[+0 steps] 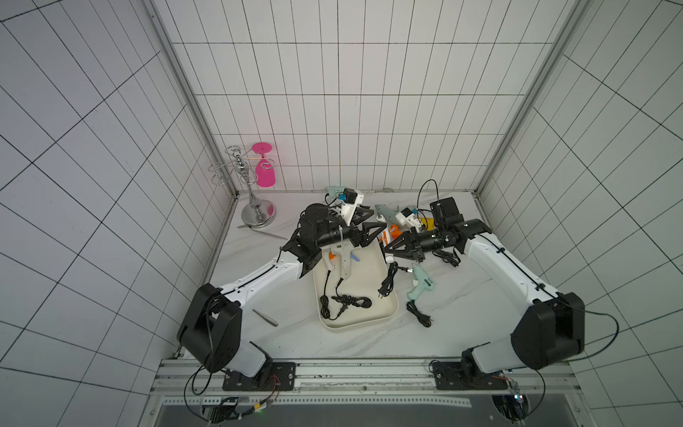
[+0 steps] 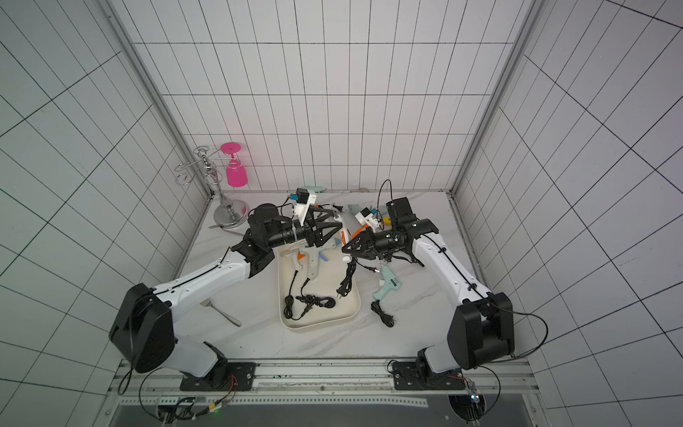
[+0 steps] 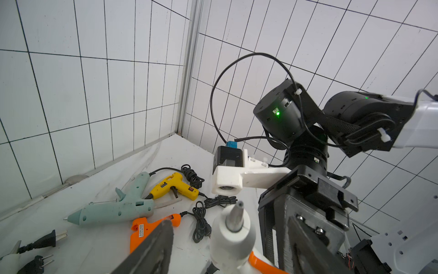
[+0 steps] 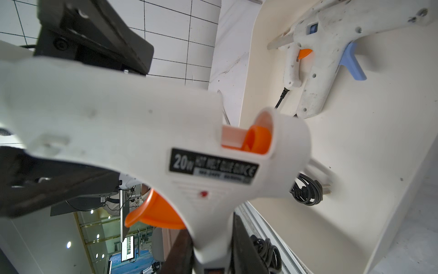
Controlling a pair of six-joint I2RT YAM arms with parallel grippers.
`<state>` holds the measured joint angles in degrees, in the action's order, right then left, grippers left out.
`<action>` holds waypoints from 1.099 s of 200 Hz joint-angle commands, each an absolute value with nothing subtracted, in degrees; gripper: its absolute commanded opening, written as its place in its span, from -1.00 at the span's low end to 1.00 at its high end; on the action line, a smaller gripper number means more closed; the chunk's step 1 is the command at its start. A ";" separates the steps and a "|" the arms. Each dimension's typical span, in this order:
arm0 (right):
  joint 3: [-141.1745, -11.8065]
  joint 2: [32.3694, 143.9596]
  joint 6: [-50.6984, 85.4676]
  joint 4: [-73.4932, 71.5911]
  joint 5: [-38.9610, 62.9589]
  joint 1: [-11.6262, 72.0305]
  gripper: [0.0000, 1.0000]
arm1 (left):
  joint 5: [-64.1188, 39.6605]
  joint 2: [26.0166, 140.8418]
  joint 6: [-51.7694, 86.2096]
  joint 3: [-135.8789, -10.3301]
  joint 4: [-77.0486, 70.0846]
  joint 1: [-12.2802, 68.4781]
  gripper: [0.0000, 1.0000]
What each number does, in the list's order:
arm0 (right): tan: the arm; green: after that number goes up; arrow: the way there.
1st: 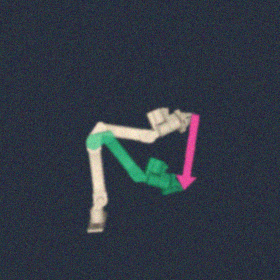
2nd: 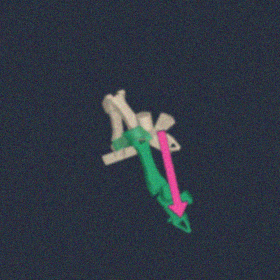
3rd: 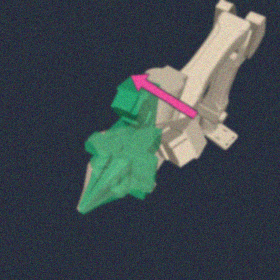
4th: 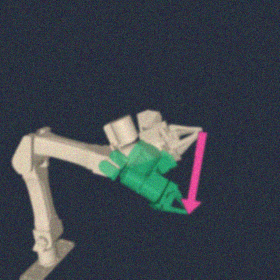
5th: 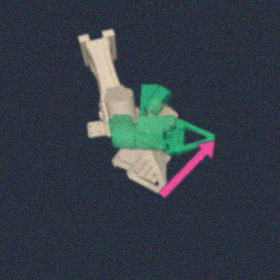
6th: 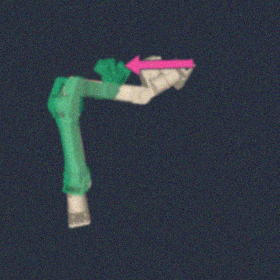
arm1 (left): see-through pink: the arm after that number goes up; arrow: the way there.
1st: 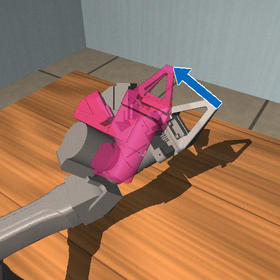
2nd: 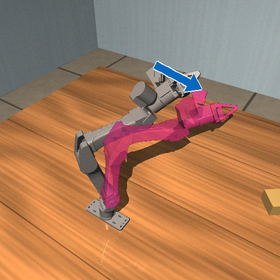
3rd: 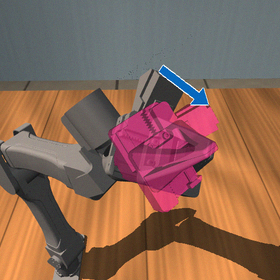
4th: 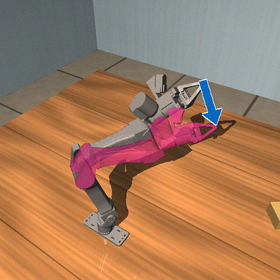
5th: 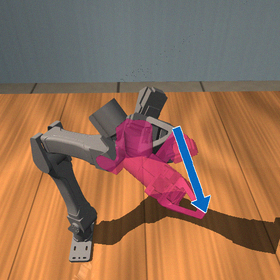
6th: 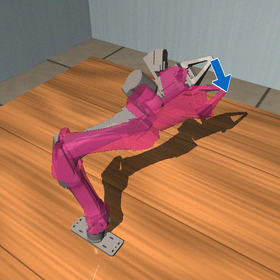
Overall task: Put the hot melt glue gun into the storage box
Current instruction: Pick up the hot melt adhesive gun from the center of the board.
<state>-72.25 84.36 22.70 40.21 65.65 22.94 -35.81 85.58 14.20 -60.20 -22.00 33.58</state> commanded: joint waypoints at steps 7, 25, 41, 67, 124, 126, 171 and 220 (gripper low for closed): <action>-76.09 85.25 21.98 41.07 70.57 24.20 -0.68 | -39.18 85.49 16.38 -59.06 -24.66 33.79 0.50; -76.68 85.21 21.12 41.69 71.02 25.01 -0.68 | -39.02 85.65 16.71 -58.93 -25.19 33.84 0.41; -76.68 85.42 20.45 43.25 70.91 25.65 -0.68 | -38.88 85.63 17.03 -58.89 -26.04 33.78 0.22; -76.90 86.38 17.88 47.24 70.16 26.18 -0.69 | -41.37 86.66 19.13 -59.97 -25.92 33.77 -0.15; -79.70 87.22 18.19 47.41 69.25 26.21 -0.35 | -45.48 86.93 20.42 -61.49 -21.75 34.59 -0.81; -79.98 87.33 18.19 47.38 69.45 26.24 -0.30 | -45.52 86.79 20.09 -61.62 -21.19 34.55 -0.82; -79.81 86.06 21.94 42.50 64.57 20.82 0.53 | -36.45 79.45 7.56 -65.27 -0.11 34.57 -0.96; -55.62 72.19 48.13 8.99 52.56 2.77 0.76 | -22.18 78.84 -4.99 -72.16 26.84 32.68 -0.96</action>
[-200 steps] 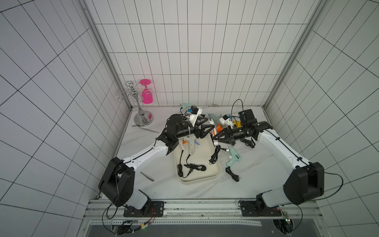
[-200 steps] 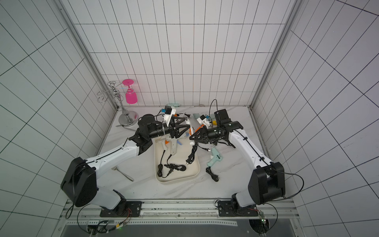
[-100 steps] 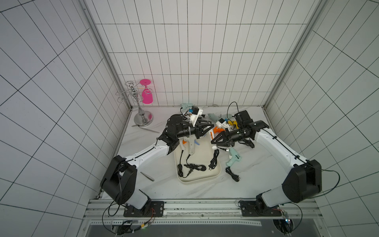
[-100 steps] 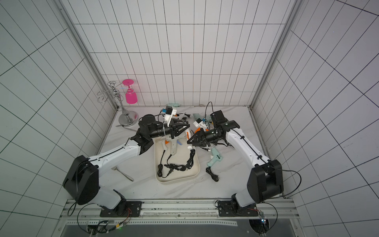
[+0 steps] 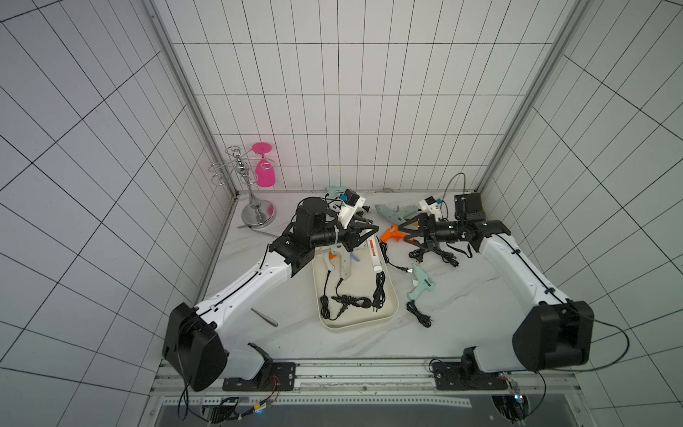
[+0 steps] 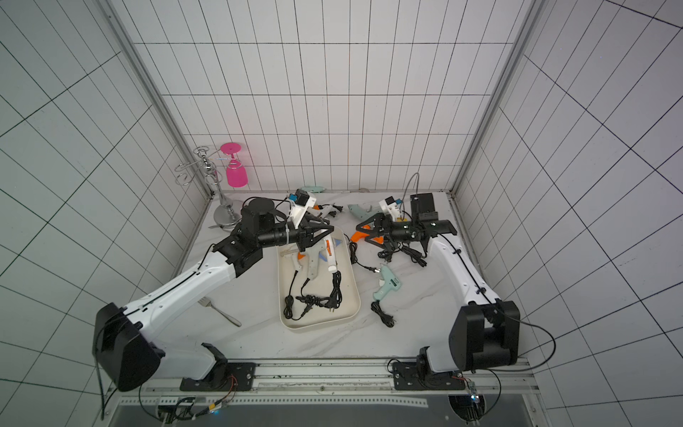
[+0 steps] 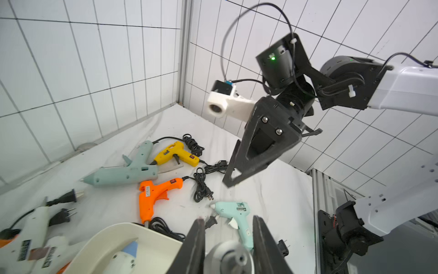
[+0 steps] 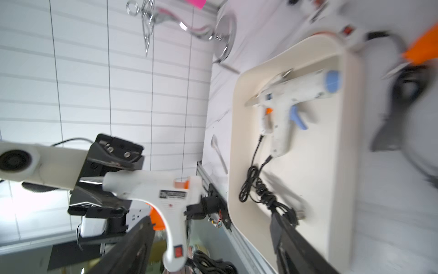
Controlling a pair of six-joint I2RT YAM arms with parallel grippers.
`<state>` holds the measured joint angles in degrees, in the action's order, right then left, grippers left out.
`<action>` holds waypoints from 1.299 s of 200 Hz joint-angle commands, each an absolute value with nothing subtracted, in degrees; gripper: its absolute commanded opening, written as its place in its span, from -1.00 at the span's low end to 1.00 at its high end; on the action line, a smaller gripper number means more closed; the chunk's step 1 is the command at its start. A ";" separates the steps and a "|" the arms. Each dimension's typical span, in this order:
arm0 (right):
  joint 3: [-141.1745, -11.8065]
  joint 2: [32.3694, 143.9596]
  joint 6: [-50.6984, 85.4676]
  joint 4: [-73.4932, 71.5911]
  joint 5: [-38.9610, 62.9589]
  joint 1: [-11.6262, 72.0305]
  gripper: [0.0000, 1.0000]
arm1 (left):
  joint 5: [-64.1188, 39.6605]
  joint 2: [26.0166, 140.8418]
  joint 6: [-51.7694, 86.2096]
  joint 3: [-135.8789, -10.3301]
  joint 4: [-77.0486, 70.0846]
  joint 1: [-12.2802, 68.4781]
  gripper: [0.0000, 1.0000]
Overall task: Put the hot melt glue gun into the storage box
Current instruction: Pick up the hot melt adhesive gun from the center of the board, then place the hot melt adhesive gun in the storage box.
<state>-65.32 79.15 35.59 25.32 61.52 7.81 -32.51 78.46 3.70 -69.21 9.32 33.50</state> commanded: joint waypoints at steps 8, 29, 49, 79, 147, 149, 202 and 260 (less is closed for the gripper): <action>-53.26 70.55 47.79 8.45 50.03 2.24 0.77 | -19.57 79.63 -6.48 -73.01 30.29 32.41 -0.97; -53.05 70.69 42.31 17.05 45.59 2.02 0.76 | -11.15 83.35 -8.96 -77.13 40.76 32.56 -0.96; -52.58 70.98 38.95 22.37 42.68 2.20 0.75 | -2.42 87.12 -9.86 -79.01 45.39 33.33 -0.97; -50.60 71.08 39.05 20.54 40.68 2.28 0.73 | 3.13 92.99 -9.23 -79.28 44.63 33.92 -0.97; -50.76 74.89 38.29 20.70 38.27 2.19 0.75 | 24.93 112.51 -8.62 -88.09 54.72 38.39 -1.00; -50.79 75.02 38.31 20.64 38.31 2.20 0.75 | 25.21 112.98 -8.50 -88.42 55.16 38.56 -1.00; -54.29 78.79 38.38 22.70 35.63 1.97 0.78 | 31.46 117.55 -5.47 -91.31 57.87 39.76 -0.50; -65.05 84.89 33.16 32.84 27.51 4.36 0.78 | 27.52 111.45 -0.21 -94.59 60.55 40.52 0.67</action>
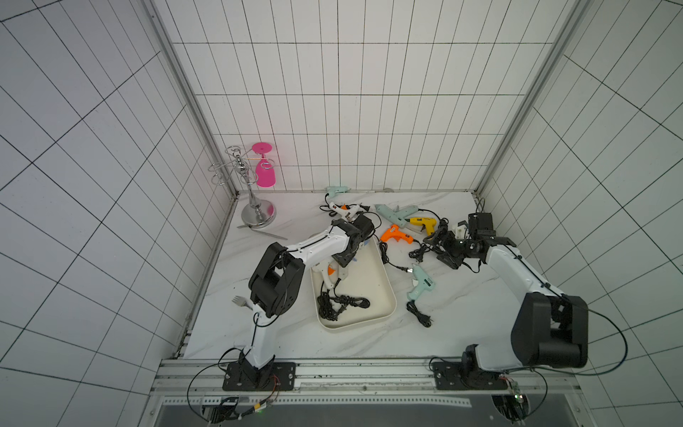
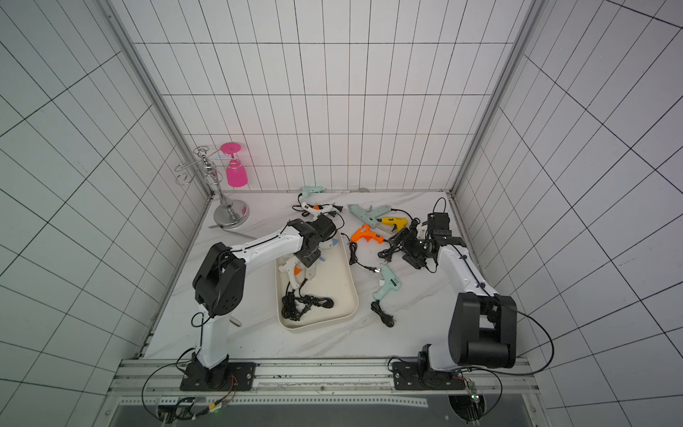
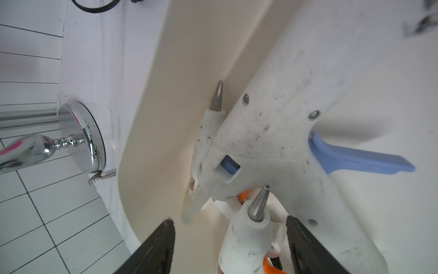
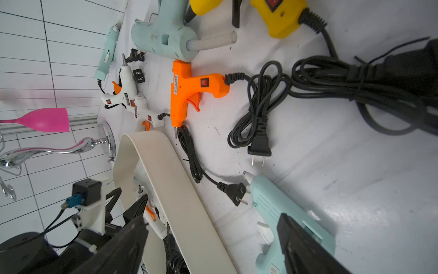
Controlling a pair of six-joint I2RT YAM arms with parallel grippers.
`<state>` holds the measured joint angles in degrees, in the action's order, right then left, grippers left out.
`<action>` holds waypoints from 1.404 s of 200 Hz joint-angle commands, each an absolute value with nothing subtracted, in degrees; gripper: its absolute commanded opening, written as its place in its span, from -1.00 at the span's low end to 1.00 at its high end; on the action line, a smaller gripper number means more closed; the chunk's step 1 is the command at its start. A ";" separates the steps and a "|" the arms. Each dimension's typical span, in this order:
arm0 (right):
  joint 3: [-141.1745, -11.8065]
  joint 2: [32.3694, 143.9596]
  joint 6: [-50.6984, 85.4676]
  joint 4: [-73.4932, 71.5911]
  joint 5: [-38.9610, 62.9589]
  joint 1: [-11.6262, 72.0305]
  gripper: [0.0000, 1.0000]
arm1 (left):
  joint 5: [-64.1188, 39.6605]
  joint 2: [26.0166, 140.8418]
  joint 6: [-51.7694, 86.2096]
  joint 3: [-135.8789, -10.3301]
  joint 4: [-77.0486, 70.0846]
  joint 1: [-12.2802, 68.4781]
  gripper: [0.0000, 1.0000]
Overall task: Put the hot melt glue gun into the storage box
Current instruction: Place the hot melt adhesive gun in the storage box, then move the storage box to the center of the board.
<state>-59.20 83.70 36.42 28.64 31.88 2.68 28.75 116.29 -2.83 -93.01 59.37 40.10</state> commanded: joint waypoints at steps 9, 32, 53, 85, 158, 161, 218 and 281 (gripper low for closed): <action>-66.78 86.08 32.31 32.87 27.33 5.31 0.77 | 27.41 109.52 0.39 -95.05 60.75 40.52 0.68; -74.36 90.71 26.91 35.85 20.65 11.07 0.75 | 28.40 103.43 4.27 -95.54 59.54 39.17 0.73; -83.18 97.71 21.46 39.68 13.90 17.00 0.74 | 22.90 97.23 9.71 -92.13 58.18 33.32 0.82; -92.68 107.30 20.13 41.66 14.75 22.76 0.69 | 6.03 89.71 16.82 -79.89 54.47 20.43 0.83; -92.04 112.49 17.42 44.56 5.62 36.38 0.45 | -6.60 85.48 18.86 -70.87 47.48 12.35 0.83; -91.53 112.30 17.33 44.37 5.32 36.73 0.44 | -6.88 85.63 18.89 -71.43 47.34 12.31 0.83; -85.08 111.77 21.47 46.55 1.54 38.79 0.01 | -7.67 87.90 15.76 -77.98 44.08 12.30 0.83; -73.32 102.29 28.11 50.84 1.13 38.54 -0.67 | -6.92 95.87 5.23 -80.89 23.93 12.50 0.85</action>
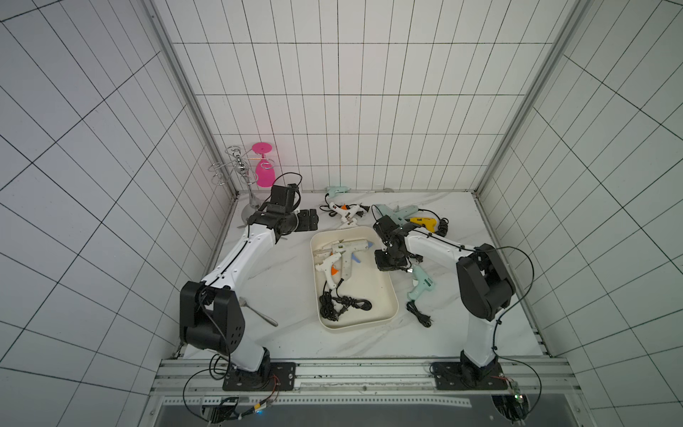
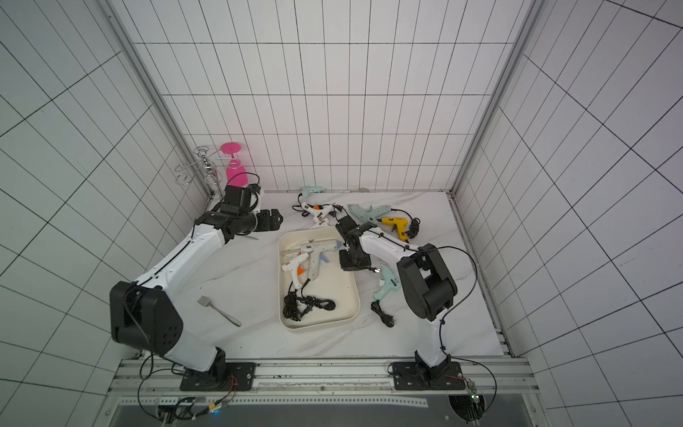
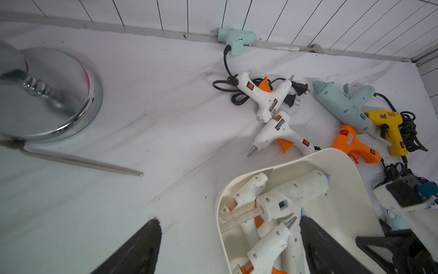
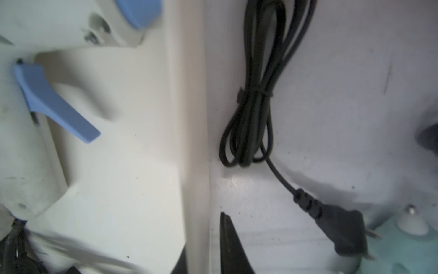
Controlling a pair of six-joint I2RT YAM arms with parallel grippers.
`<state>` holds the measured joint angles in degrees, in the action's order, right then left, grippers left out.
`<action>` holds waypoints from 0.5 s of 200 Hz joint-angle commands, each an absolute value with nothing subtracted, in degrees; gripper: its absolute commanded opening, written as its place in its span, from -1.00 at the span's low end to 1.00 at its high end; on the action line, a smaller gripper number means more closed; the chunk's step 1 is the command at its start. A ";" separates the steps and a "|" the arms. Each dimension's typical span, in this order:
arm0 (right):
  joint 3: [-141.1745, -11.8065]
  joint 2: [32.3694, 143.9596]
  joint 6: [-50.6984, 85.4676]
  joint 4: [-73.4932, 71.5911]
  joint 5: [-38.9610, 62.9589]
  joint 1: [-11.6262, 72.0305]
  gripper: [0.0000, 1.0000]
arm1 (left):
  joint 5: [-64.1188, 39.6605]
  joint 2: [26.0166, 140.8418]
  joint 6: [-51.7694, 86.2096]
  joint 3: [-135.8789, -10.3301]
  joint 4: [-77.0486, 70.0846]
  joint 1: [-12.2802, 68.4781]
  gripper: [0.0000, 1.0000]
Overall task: Put the hot melt glue gun into the storage box
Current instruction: Move the storage box to the center of the board.
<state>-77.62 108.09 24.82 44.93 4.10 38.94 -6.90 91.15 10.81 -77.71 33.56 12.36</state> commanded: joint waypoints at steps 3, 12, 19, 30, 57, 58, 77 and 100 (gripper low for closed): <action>-72.82 101.67 28.12 51.29 0.87 38.44 -0.67 | -6.80 96.81 5.07 -81.55 23.85 12.56 0.85; -71.56 99.54 27.97 52.32 -0.43 38.16 -0.68 | -6.50 99.63 4.88 -83.94 24.39 12.82 0.85; -70.45 98.06 27.63 52.81 -1.77 38.06 -0.68 | -6.45 101.78 4.40 -85.95 24.97 13.27 0.85; -68.81 95.90 26.46 52.98 -3.13 37.69 -0.68 | -5.45 105.07 3.43 -88.52 25.34 14.44 0.85; -66.77 92.12 23.53 55.78 -5.35 35.53 -0.68 | -0.62 113.27 1.95 -93.40 24.26 18.46 0.88; -66.65 91.98 23.46 55.75 -5.40 35.39 -0.68 | -0.40 113.54 1.98 -93.54 24.12 18.59 0.88; -65.99 90.27 22.74 56.14 -3.90 32.77 -0.66 | 2.83 118.53 4.48 -97.03 23.49 20.25 0.89; -66.90 88.54 21.31 55.84 -0.31 31.42 -0.22 | 4.56 123.35 8.50 -100.03 20.68 20.48 0.90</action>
<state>-67.77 91.11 23.40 53.15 -0.54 33.30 0.19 119.57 5.13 -96.73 24.43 20.67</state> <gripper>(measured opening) 0.318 0.945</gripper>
